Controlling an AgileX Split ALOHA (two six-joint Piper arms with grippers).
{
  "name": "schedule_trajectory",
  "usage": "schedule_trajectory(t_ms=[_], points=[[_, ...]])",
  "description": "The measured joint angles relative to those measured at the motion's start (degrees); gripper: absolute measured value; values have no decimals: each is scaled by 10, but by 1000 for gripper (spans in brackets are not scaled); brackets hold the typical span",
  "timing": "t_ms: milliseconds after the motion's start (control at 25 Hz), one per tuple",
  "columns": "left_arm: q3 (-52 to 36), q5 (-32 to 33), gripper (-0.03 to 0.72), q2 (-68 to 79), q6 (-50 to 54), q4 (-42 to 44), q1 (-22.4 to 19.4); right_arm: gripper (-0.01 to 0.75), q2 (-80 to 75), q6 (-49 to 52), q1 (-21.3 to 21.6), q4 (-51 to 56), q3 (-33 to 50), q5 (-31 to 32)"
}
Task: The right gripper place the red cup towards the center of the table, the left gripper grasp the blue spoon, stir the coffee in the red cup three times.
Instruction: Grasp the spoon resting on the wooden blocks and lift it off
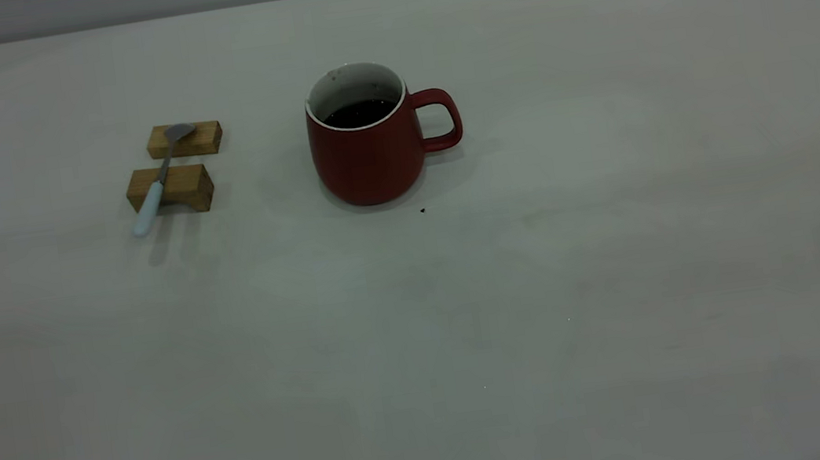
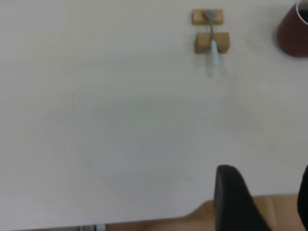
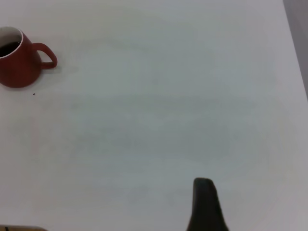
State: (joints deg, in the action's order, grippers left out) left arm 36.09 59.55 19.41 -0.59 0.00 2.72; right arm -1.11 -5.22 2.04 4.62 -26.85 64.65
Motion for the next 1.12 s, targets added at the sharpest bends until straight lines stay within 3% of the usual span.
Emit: schedule_trajectory(t_ms=[160,480,1120], points=[[42,-23,463,130,0,-13,0,570,0,0,0,0,0,0],[105,-53,475,353,-1,-62,0,570,0,0,0,0,0,0],[118,-172,475,626,26,0,1,570,0,0,0,0,0,0]])
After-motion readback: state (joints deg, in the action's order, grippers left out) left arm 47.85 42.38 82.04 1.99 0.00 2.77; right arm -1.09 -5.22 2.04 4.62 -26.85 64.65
